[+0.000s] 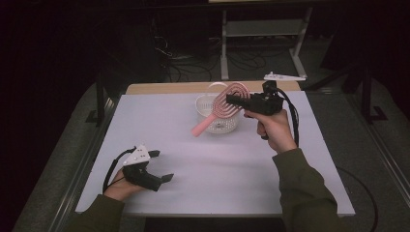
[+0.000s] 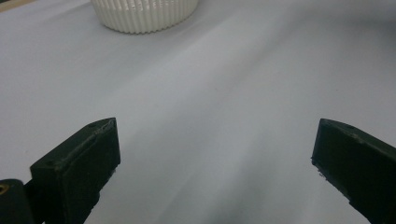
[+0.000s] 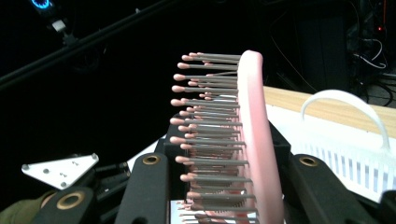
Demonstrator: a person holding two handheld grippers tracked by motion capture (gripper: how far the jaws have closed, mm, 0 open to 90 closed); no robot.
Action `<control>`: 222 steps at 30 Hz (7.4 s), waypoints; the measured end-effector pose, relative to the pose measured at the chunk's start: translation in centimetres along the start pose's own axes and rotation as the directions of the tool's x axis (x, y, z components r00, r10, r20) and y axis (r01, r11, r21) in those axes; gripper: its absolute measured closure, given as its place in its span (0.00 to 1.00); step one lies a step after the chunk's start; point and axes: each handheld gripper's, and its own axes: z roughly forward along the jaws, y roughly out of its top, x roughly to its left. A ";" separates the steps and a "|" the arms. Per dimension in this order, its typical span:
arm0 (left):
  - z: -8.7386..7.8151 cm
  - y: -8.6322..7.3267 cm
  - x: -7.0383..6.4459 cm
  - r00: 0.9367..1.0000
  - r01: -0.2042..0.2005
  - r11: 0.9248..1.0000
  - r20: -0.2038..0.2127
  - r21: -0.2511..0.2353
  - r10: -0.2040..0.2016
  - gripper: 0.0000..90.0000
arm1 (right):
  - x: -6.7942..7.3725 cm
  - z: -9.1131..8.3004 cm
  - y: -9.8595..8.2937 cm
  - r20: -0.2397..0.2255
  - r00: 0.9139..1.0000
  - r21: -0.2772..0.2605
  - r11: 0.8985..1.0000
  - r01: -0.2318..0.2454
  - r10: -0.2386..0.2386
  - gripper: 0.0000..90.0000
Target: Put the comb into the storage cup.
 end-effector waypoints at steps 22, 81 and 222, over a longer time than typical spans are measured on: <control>0.0 0.0 0.0 1.000 -0.003 1.000 0.004 -0.002 0.003 0.01 | -3.6 -1.5 3.6 0.120 0.990 -0.089 0.994 -0.059 0.069 0.70; -0.2 -0.1 -0.1 1.000 -0.009 1.000 0.024 -0.017 0.010 0.01 | -7.8 4.0 -0.5 0.231 0.962 -0.051 0.989 -0.135 0.143 0.69; 0.1 -0.1 0.0 0.999 0.005 1.000 0.031 -0.011 -0.005 0.01 | -2.6 -2.3 -10.8 0.391 0.877 0.317 0.936 0.155 -0.277 0.00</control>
